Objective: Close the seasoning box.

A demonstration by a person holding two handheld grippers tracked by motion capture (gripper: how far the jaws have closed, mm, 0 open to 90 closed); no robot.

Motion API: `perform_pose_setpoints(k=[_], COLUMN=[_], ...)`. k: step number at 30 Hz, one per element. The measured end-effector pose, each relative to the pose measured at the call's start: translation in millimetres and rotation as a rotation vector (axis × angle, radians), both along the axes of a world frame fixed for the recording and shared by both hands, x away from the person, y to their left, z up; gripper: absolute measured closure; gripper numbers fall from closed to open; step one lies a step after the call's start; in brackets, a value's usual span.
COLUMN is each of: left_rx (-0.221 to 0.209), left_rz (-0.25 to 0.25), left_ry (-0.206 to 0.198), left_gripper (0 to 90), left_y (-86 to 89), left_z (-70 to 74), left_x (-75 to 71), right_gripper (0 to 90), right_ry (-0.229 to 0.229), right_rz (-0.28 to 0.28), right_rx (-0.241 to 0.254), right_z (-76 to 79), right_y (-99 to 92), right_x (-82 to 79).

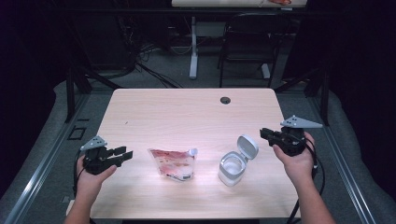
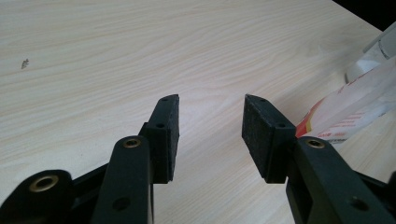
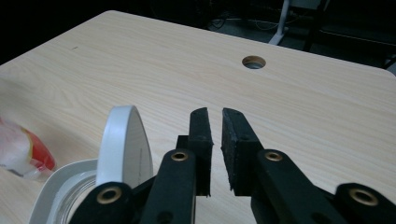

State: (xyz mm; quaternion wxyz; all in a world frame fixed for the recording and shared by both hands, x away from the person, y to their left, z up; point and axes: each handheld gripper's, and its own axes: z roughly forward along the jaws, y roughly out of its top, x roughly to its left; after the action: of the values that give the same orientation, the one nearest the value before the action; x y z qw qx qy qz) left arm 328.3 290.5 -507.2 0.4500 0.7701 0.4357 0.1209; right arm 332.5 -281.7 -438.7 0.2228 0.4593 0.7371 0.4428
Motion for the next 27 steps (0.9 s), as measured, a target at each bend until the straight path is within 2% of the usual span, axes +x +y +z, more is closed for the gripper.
perform_pose_setpoints(k=[6,23,27], left_rx=[0.004,-0.001,0.000], left_rz=[-0.001,0.009,0.005], left_ry=[0.004,0.004,0.006], left_gripper=[55.3,53.5,53.5], left_y=[-0.8,-0.9,-1.5], left_z=[-0.5,-0.7,-0.7], left_x=[0.5,0.2,0.3], right_gripper=[90.0,90.0,90.0], right_ry=[0.021,0.033,0.041], right_rz=[-0.007,0.018,0.038], right_rx=[0.014,0.035,0.027], right_z=[-6.9,-11.8,-13.8], right_y=[-2.3,1.9,5.0], right_x=[2.6,-3.6,-5.9])
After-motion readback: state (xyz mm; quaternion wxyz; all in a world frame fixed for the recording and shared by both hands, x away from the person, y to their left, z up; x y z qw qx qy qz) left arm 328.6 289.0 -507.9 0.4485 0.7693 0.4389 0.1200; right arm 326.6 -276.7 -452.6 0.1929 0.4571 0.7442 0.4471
